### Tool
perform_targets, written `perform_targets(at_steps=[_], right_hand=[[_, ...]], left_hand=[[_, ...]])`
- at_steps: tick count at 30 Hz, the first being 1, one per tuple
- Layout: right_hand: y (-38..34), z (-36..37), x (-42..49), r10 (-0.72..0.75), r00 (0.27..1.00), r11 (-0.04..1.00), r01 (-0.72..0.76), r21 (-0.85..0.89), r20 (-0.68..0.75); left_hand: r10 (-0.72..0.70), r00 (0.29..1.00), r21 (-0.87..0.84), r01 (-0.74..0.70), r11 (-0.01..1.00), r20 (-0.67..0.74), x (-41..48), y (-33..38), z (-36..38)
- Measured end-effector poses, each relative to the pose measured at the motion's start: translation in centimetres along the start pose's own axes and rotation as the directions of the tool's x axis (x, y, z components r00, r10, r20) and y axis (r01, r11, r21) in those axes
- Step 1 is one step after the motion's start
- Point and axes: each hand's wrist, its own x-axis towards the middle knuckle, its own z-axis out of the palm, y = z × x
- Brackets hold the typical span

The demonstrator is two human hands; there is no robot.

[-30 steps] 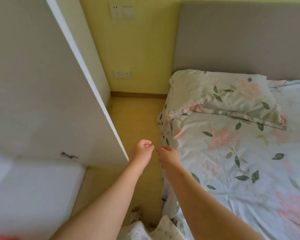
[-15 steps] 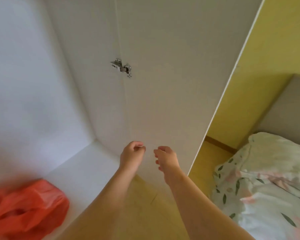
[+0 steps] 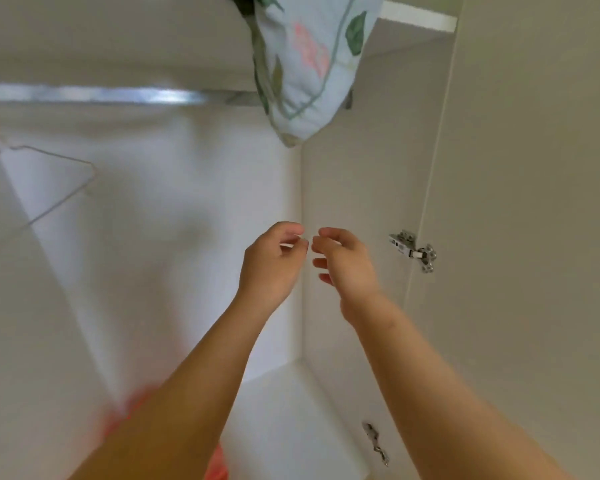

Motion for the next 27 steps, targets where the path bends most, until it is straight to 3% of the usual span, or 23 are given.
perform_targets(at_steps=[6, 12, 14, 16, 18, 19, 24, 27], right_hand=[[-7.7, 4.4, 1.2, -0.242, 0.960, 0.969, 0.232, 0.085, 0.141], [-13.2, 5.5, 3.1, -0.520, 0.851, 0.853, 0.516, 0.072, 0.065], [-14.5, 5.3, 3.6, -0.647, 0.763, 0.762, 0.647, -0.020, 0.009], [-15.4, 4.9, 4.4, -0.813, 0.577, 0.577, 0.775, -0.258, -0.083], [-16.1, 4.4, 5.2, -0.909, 0.405, 0.394, 0.762, -0.513, -0.097], [-16.4, 4.0, 5.7, -0.920, 0.379, 0.361, 0.716, -0.598, -0.101], [-18.1, 2.1, 6.8, -0.892, 0.394, 0.425, 0.556, -0.714, -0.223], [-18.7, 1.4, 7.4, -0.861, 0.483, 0.420, 0.499, -0.758, -0.159]], left_hand=[[0.275, 0.937, 0.219, -0.229, 0.949, -0.214, 3.6, 5.5, -7.2], [0.558, 0.768, 0.426, -0.410, 0.806, -0.315, 6.2, 8.6, -11.3], [0.671, 0.665, 0.521, -0.466, 0.715, -0.327, 6.8, 9.5, -12.0], [0.764, 0.550, 0.604, -0.496, 0.624, -0.337, 7.5, 10.4, -12.4], [0.793, 0.493, 0.649, -0.480, 0.590, -0.357, 8.2, 11.4, -12.5], [0.798, 0.487, 0.667, -0.465, 0.582, -0.356, 8.5, 12.0, -12.4], [0.830, 0.488, 0.803, -0.361, 0.475, -0.271, 9.9, 13.8, -11.7], [0.766, 0.613, 0.859, -0.273, 0.434, -0.192, 10.7, 15.1, -11.5]])
